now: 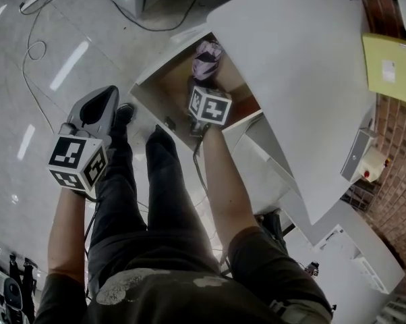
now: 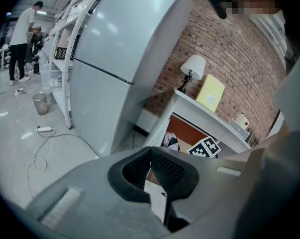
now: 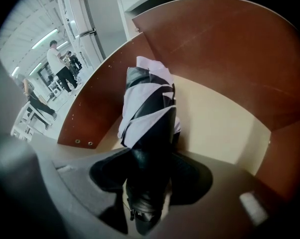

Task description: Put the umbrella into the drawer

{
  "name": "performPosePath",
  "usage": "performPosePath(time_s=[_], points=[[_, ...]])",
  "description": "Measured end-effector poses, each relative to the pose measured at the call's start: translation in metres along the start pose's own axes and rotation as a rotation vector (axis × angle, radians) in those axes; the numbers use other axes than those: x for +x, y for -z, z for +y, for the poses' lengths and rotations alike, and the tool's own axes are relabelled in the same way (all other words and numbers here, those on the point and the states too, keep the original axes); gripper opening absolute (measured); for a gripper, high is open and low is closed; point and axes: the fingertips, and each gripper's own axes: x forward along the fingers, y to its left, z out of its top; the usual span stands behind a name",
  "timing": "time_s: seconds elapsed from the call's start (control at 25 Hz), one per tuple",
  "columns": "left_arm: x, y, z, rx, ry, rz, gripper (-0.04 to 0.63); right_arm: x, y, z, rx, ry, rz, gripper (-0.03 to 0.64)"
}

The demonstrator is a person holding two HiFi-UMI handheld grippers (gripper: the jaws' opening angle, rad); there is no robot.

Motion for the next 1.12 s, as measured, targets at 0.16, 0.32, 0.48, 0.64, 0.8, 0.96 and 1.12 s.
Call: performPosePath(time_s=[0.16, 0.32, 0.48, 0.64, 0.8, 0.96, 1.12], points=[[-0.001, -0.001, -0.001, 0.002, 0.005, 0.003, 0.009, -0.001, -0.003, 0.003, 0.051, -0.017, 0.003, 0.265], [-0.002, -0.007, -0.003, 0.014, 0.023, 0.005, 0.009, -0.009, -0.003, 0.004, 0.087, -0.021, -0.005, 0.311], [-0.005, -0.027, -0.005, 0.049, 0.051, -0.010, 0.009, -0.034, -0.010, 0.009, 0.139, -0.022, -0.051, 0.314], [-0.012, -0.054, -0.010, 0.102, 0.113, -0.022, 0.009, -0.072, -0.014, 0.020, 0.203, -0.012, -0.113, 0.314], [-0.022, -0.080, -0.025, 0.183, 0.195, -0.005, 0.009, -0.118, -0.011, 0.031, 0.295, 0.008, -0.173, 0.313], [-0.034, -0.100, -0.038, 0.252, 0.256, 0.009, 0.009, -0.164, -0.007, 0.044, 0.390, 0.025, -0.238, 0.314], [-0.039, -0.115, -0.067, 0.298, 0.350, 0.042, 0.009, -0.222, -0.008, 0.042, 0.503, 0.051, -0.348, 0.314]])
